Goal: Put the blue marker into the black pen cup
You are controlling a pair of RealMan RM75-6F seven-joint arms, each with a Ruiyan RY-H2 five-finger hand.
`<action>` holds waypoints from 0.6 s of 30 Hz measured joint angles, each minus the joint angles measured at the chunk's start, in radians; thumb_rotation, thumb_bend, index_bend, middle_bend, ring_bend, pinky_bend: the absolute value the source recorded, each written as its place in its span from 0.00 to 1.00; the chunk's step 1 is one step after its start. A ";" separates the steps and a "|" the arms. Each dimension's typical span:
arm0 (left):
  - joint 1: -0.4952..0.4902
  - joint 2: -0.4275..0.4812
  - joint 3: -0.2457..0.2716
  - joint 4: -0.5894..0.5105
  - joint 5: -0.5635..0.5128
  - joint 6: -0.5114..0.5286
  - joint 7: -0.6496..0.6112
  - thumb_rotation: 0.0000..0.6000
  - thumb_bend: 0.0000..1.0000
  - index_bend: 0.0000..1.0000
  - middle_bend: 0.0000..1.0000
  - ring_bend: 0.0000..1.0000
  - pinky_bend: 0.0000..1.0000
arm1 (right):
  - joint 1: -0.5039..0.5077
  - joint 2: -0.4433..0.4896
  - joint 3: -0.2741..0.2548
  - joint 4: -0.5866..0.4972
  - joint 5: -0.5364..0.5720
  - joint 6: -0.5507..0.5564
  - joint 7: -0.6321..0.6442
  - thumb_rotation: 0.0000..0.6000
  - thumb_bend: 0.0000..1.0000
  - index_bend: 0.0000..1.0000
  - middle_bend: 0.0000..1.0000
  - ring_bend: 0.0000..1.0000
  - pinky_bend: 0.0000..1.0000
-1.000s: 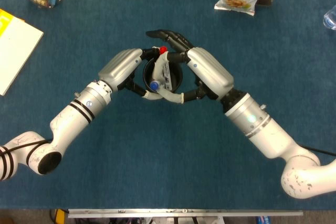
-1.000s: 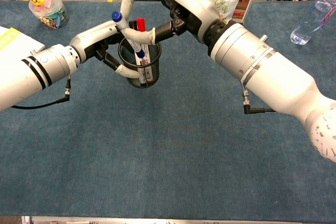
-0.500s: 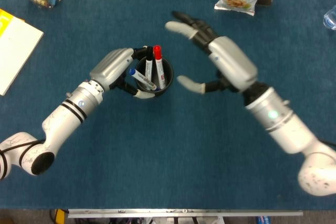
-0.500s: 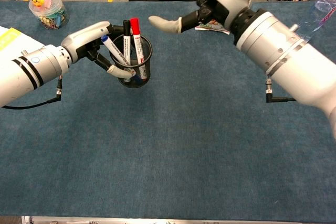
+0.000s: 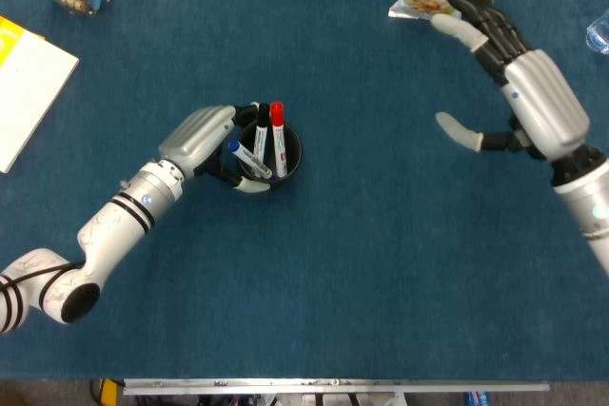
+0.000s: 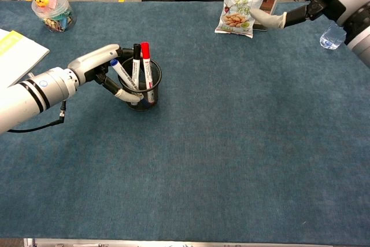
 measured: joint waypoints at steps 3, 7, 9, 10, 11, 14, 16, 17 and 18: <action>0.000 -0.018 0.008 0.025 0.009 -0.004 -0.002 1.00 0.09 0.27 0.35 0.32 0.26 | -0.022 0.007 -0.018 0.019 -0.010 0.020 0.009 1.00 0.27 0.13 0.00 0.00 0.00; -0.005 -0.018 0.020 0.032 0.025 -0.018 0.000 1.00 0.09 0.09 0.17 0.13 0.18 | -0.039 0.019 -0.026 0.032 -0.009 0.030 0.021 1.00 0.27 0.13 0.00 0.00 0.00; -0.005 -0.012 0.022 0.030 0.029 -0.020 -0.002 1.00 0.09 0.02 0.07 0.04 0.14 | -0.043 0.023 -0.027 0.038 -0.007 0.032 0.026 1.00 0.27 0.13 0.00 0.00 0.00; -0.005 -0.010 0.021 0.029 0.029 -0.018 -0.004 1.00 0.09 0.00 0.03 0.01 0.11 | -0.044 0.025 -0.026 0.040 -0.007 0.033 0.028 1.00 0.27 0.13 0.00 0.00 0.00; -0.004 -0.008 0.020 0.027 0.030 -0.013 -0.006 1.00 0.09 0.00 0.01 0.00 0.10 | -0.045 0.028 -0.026 0.042 -0.007 0.033 0.030 1.00 0.27 0.13 0.00 0.00 0.00; -0.001 0.004 0.017 0.015 0.035 -0.001 -0.006 1.00 0.09 0.00 0.00 0.00 0.09 | -0.048 0.034 -0.025 0.044 -0.010 0.035 0.032 1.00 0.27 0.13 0.00 0.00 0.00; 0.000 0.019 0.017 0.000 0.038 0.001 -0.002 1.00 0.09 0.00 0.00 0.00 0.09 | -0.051 0.041 -0.024 0.045 -0.011 0.039 0.033 1.00 0.27 0.13 0.00 0.00 0.00; 0.000 0.028 0.018 -0.008 0.040 0.001 0.001 1.00 0.09 0.00 0.00 0.00 0.09 | -0.053 0.047 -0.024 0.045 -0.011 0.040 0.033 1.00 0.27 0.13 0.00 0.00 0.00; 0.000 0.038 0.019 -0.016 0.042 0.002 0.005 1.00 0.09 0.00 0.00 0.00 0.09 | -0.055 0.052 -0.024 0.045 -0.012 0.041 0.033 1.00 0.27 0.13 0.00 0.00 0.00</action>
